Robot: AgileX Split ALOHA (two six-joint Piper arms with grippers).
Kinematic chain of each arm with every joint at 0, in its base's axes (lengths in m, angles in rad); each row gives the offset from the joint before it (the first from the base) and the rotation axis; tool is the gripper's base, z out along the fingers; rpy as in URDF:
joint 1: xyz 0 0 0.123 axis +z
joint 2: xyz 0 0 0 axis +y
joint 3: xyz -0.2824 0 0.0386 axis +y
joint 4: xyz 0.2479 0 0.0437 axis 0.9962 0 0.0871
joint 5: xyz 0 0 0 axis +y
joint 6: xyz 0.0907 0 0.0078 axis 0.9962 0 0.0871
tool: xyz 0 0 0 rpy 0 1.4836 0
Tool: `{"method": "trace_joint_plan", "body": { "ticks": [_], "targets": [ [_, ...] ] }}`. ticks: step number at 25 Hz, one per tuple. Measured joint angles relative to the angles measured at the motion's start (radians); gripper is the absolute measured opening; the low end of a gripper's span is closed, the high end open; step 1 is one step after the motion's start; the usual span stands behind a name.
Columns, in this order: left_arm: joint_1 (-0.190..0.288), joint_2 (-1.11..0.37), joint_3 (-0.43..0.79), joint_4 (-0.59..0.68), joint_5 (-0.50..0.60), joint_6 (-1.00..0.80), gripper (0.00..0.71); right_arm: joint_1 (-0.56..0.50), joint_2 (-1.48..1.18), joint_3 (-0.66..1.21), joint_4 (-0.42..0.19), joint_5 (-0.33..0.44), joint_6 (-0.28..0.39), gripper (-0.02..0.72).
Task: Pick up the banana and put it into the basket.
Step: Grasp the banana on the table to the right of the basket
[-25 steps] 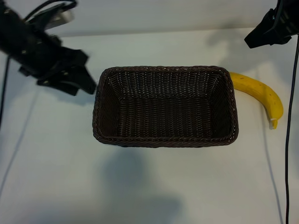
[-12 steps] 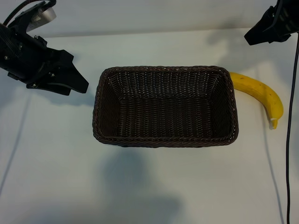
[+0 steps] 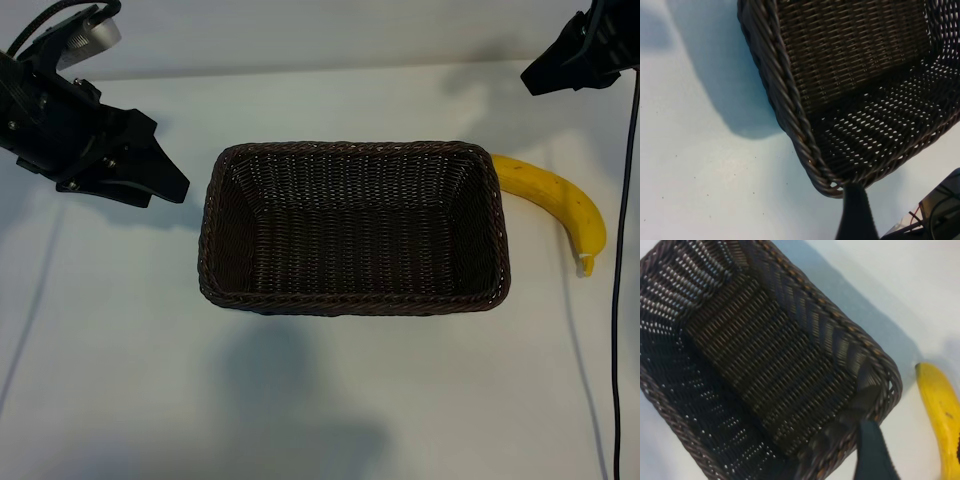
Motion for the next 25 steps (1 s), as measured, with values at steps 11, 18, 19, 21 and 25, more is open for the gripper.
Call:
{"method": "trace_joint_plan", "body": {
  "ticks": [11,18,19,21,25],
  "targets": [
    [0.001,0.0,0.0,0.0,-0.001,0.0,0.526,0.0,0.0,0.0,-0.238,-0.001,0.243,0.504],
    [0.001,0.0,0.0,0.0,-0.001,0.003,0.526,0.0,0.0,0.0,-0.45,0.006,0.413,0.594],
    [0.001,0.0,0.0,0.0,-0.001,0.003,0.526,0.0,0.0,0.0,-0.452,0.008,0.416,0.592],
    [0.001,0.0,0.0,0.0,-0.002,0.003,0.526,0.0,0.0,0.0,-0.451,0.011,0.418,0.587],
    [0.001,0.0,0.0,0.0,-0.002,0.003,0.526,0.0,0.001,0.0,-0.443,0.011,0.421,0.582]
  ]
}}
